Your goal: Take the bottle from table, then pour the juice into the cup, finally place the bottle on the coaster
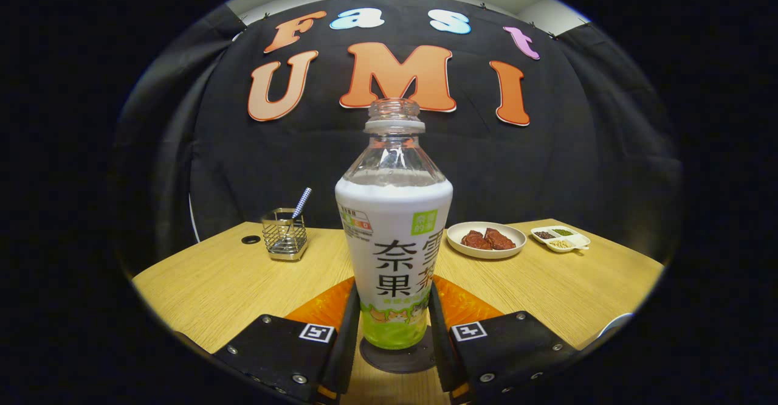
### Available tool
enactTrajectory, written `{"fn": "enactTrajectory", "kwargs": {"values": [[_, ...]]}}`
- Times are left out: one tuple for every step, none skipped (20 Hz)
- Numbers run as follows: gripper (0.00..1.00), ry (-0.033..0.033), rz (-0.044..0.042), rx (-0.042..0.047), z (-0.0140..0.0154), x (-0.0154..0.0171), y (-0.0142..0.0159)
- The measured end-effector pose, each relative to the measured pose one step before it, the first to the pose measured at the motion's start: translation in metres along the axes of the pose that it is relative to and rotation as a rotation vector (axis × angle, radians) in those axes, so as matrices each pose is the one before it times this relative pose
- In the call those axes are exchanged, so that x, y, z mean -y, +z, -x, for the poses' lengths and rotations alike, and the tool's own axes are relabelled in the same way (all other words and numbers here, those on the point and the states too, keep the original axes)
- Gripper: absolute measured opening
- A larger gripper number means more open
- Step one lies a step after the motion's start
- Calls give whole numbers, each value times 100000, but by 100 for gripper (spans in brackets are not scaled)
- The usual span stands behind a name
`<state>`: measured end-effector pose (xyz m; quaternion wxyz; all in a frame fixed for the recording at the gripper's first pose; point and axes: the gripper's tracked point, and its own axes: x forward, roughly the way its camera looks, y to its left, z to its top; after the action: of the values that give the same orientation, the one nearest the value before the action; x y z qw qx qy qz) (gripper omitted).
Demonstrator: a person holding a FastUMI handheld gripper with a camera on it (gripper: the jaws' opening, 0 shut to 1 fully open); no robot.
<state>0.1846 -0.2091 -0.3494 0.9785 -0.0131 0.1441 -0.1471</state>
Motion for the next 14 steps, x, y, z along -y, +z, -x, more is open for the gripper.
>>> {"fn": "enactTrajectory", "kwargs": {"values": [[56, -604, 424, -1124, 27, 189, -191], [56, -254, 527, -851, 66, 139, -169], [55, -769, 556, -1302, -88, 340, -340], [55, -80, 250, -1452, 107, 152, -433], [56, -32, 245, -1593, -229, -66, -363], [58, -214, 353, -1423, 138, 153, -342], [58, -183, 21, -1288, -91, -3, -323], [59, 125, -28, -644, 13, -5, -225], [60, 239, -274, 285, -165, -48, 269], [63, 269, -270, 290, 216, -10, 119], [64, -387, -128, -271, 103, 118, 31], [66, -226, 170, -76, 11, 213, -26], [67, 314, 64, 301, 222, -37, 188], [77, 865, 437, 1004, 207, -255, 327]]}}
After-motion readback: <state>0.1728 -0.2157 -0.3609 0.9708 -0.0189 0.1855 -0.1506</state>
